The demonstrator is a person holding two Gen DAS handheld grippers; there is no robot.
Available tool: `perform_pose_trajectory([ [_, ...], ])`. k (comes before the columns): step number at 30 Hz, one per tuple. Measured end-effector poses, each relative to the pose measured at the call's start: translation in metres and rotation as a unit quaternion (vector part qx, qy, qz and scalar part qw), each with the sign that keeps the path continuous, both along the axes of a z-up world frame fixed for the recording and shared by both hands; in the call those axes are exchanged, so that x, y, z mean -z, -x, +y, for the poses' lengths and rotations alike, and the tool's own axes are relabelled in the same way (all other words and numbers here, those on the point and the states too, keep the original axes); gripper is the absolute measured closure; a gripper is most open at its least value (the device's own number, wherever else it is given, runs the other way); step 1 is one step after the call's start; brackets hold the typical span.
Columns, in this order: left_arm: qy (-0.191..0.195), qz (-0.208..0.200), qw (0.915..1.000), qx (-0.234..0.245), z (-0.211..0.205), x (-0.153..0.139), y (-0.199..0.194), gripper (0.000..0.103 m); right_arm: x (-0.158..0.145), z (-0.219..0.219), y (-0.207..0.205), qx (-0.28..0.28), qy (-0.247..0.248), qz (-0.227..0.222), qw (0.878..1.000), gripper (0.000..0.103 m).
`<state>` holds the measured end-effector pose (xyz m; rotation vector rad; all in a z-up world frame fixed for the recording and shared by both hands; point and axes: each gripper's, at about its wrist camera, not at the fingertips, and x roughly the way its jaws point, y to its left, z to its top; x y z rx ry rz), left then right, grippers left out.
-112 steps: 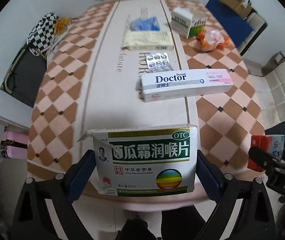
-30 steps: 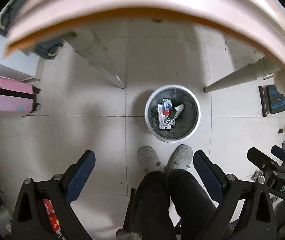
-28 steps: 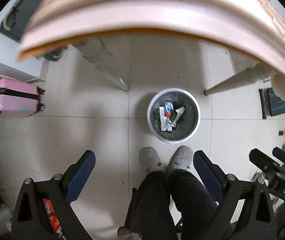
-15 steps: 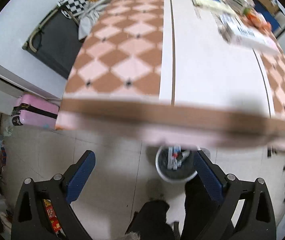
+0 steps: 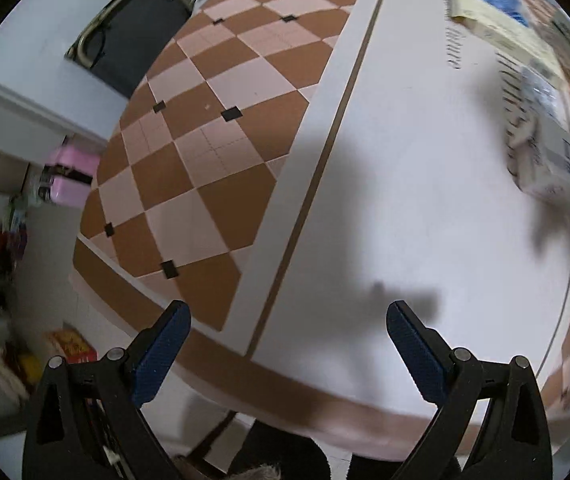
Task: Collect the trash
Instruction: 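Grasp the Doctor toothpaste box with the right tool while the left grasps the clear blister pack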
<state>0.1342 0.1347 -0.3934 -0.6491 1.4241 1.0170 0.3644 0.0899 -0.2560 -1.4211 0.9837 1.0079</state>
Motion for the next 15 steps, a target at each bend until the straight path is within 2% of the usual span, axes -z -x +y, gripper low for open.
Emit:
perform_pose_trajectory([
  [2, 0.006, 0.006, 0.9999, -0.013, 0.0, 0.003, 0.001, 0.003, 0.015, 0.01, -0.001, -0.037, 0.023, 0.011, 0.999, 0.003],
  [4, 0.012, 0.011, 0.9996, -0.024, 0.001, 0.006, 0.0, 0.003, 0.025, 0.014, -0.002, -0.056, 0.038, 0.023, 0.997, 0.02],
  [6, 0.018, 0.014, 0.9993, -0.031, 0.003, 0.009, 0.0, 0.003, 0.032, 0.016, -0.006, -0.067, 0.051, 0.055, 0.995, 0.031],
  [11, 0.023, 0.024, 0.9989, -0.034, 0.009, 0.014, -0.006, 0.003, 0.034, 0.016, -0.009, -0.09, 0.049, 0.072, 0.992, 0.037],
  [13, 0.025, 0.026, 0.9988, -0.034, 0.011, 0.014, -0.007, 0.003, 0.033, 0.014, -0.011, -0.081, 0.044, 0.078, 0.993, 0.04],
  [15, 0.024, 0.027, 0.9988, -0.033, 0.012, 0.012, -0.011, 0.003, 0.027, 0.007, -0.02, -0.04, 0.039, 0.119, 0.991, 0.043],
])
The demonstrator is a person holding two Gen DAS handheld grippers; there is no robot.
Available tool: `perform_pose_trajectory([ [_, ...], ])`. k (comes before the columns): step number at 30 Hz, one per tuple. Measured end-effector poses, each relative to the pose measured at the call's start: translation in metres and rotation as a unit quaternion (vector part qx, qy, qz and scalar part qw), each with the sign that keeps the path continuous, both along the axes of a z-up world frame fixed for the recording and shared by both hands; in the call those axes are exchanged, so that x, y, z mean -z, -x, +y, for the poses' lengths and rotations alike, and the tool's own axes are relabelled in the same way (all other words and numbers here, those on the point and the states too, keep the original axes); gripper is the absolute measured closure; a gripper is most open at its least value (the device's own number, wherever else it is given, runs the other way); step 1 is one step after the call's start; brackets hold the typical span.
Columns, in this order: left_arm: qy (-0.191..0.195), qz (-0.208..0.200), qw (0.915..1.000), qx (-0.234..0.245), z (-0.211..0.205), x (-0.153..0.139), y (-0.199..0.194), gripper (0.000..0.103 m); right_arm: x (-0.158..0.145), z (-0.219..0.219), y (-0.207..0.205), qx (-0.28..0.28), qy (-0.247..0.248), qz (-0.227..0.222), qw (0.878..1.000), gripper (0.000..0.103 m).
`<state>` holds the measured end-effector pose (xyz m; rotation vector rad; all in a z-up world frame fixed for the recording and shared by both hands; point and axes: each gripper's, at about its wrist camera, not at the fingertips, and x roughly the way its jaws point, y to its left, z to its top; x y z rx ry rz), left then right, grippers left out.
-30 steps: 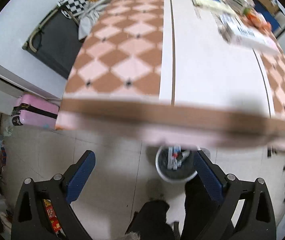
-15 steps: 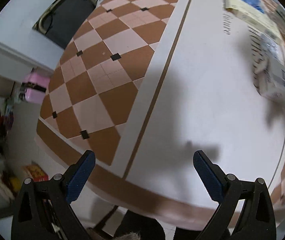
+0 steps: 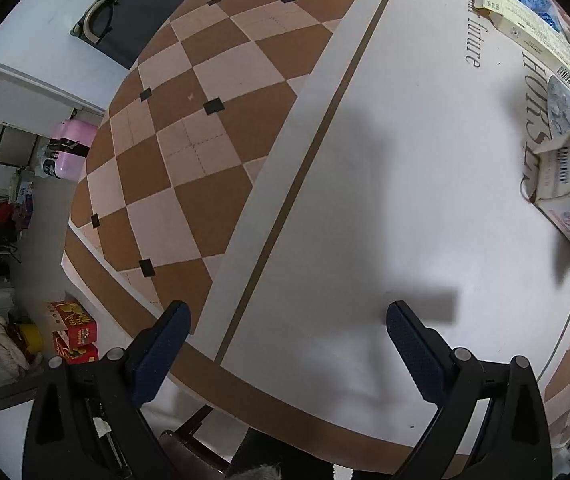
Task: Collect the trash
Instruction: 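Grasp the Doctor toothpaste box with the right tool while the left grasps the clear blister pack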
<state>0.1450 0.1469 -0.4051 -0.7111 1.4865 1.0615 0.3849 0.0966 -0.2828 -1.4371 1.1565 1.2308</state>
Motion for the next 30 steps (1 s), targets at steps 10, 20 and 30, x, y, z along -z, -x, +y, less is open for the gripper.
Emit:
perform_pose_trajectory([
  [10, -0.002, -0.024, 0.9991, 0.035, 0.009, -0.017, -0.056, 0.003, -0.038, -0.088, -0.087, 0.288, -0.073, 0.106, 0.949, 0.044],
  [20, 0.061, -0.1, 0.9913, 0.061, 0.035, -0.008, -0.167, 0.003, -0.03, -0.169, -0.214, 0.585, -0.156, 0.049, 0.795, 0.045],
  [30, 0.066, -0.095, 0.9874, 0.108, 0.033, 0.011, -0.208, 0.017, -0.011, -0.131, -0.206, 0.545, -0.111, 0.018, 0.831, 0.038],
])
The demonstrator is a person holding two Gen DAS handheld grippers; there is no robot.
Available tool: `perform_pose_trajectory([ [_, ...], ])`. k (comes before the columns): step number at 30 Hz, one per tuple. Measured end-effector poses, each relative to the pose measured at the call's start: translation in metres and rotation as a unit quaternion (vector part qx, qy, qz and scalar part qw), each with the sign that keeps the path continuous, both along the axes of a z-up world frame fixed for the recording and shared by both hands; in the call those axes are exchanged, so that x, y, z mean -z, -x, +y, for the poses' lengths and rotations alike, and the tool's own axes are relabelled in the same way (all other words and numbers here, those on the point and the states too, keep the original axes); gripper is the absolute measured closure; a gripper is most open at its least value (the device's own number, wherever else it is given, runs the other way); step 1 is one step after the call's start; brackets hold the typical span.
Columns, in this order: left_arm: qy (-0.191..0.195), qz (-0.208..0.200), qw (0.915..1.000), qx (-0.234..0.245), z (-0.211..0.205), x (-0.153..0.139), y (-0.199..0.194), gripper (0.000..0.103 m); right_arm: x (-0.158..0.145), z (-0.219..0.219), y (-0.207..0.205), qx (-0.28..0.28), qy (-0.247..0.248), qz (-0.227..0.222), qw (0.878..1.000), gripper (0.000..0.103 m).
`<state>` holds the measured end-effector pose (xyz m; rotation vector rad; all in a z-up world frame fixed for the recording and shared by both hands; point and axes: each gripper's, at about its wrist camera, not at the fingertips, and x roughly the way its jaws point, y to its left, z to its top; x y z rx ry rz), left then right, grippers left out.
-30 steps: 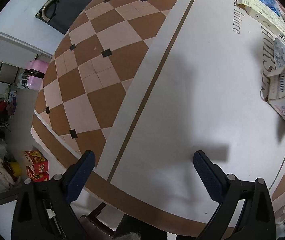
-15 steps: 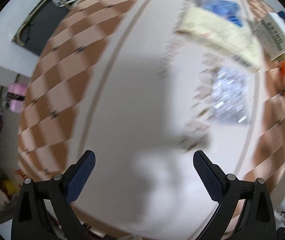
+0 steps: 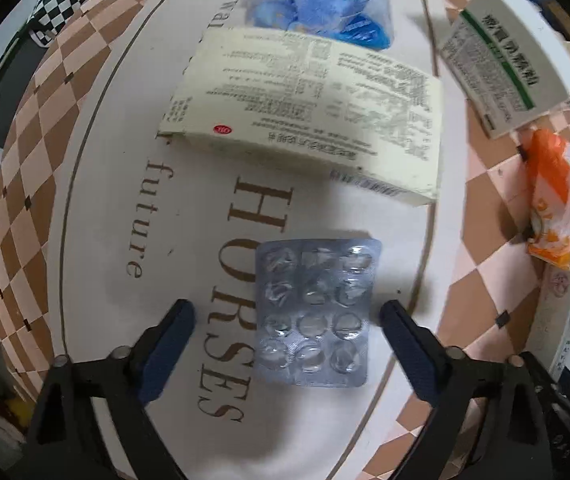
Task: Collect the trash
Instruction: 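Grasp the Doctor toothpaste box with the right tool while the left grasps the clear blister pack, then carry the toothpaste box and blister pack with both tools over the trash bin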
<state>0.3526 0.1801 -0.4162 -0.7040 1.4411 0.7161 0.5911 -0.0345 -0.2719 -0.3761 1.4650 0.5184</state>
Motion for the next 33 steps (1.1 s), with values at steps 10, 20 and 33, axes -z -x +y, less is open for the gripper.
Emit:
perform_pose_trajectory([
  [10, -0.015, -0.01, 0.9995, 0.025, -0.056, -0.026, -0.03, 0.052, -0.006, 0.009, 0.038, -0.041, 0.018, -0.039, 0.998, 0.055],
  [20, -0.046, -0.032, 0.9976, 0.041, -0.066, -0.073, -0.018, 0.052, -0.011, -0.006, 0.046, -0.035, -0.027, -0.028, 0.999, 0.055],
  [33, -0.087, -0.107, 0.9871, 0.081, -0.103, -0.152, 0.056, 0.052, -0.077, -0.012, 0.139, -0.055, -0.108, -0.051, 0.991, 0.055],
])
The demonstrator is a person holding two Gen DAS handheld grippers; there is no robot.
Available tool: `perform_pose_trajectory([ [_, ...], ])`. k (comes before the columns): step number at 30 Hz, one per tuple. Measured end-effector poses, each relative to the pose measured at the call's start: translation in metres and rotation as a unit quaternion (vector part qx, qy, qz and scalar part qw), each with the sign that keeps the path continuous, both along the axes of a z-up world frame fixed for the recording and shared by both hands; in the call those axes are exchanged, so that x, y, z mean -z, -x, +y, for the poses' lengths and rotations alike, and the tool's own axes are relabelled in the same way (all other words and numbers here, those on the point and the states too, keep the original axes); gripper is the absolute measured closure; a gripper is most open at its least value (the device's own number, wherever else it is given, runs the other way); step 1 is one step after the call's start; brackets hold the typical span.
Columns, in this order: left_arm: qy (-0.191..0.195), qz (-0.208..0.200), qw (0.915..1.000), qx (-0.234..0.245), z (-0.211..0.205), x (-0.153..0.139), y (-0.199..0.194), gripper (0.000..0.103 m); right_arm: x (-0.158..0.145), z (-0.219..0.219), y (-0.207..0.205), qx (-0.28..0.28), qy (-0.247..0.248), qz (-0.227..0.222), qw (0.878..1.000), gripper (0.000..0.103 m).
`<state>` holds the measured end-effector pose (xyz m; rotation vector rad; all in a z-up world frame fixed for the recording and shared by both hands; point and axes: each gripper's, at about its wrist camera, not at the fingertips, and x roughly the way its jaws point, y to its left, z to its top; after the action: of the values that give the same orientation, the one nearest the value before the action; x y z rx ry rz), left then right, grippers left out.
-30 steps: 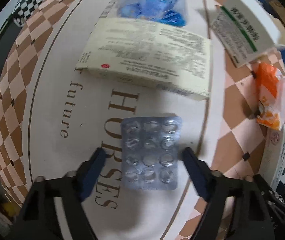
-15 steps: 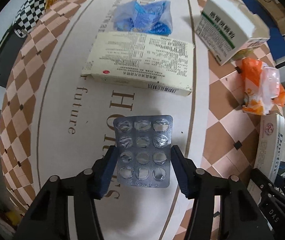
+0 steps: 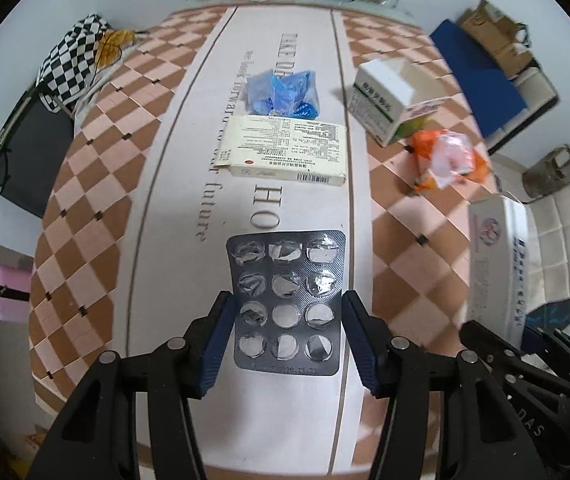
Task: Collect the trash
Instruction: 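Carry the toothpaste box and blister pack with both tools over the trash bin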
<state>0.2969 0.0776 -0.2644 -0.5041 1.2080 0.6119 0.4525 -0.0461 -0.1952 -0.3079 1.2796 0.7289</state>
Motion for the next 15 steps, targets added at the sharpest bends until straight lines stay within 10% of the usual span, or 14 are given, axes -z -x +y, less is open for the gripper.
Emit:
perform_pose_trajectory([
  [8, -0.004, -0.048, 0.9972, 0.057, -0.027, -0.022, 0.093, 0.052, -0.028, -0.033, 0.114, 0.008, -0.041, -0.024, 0.999, 0.055],
  [15, 0.036, -0.042, 0.9943, 0.091, -0.055, 0.003, 0.197, 0.052, 0.01, -0.083, 0.241, 0.039, -0.036, 0.007, 0.999, 0.055],
])
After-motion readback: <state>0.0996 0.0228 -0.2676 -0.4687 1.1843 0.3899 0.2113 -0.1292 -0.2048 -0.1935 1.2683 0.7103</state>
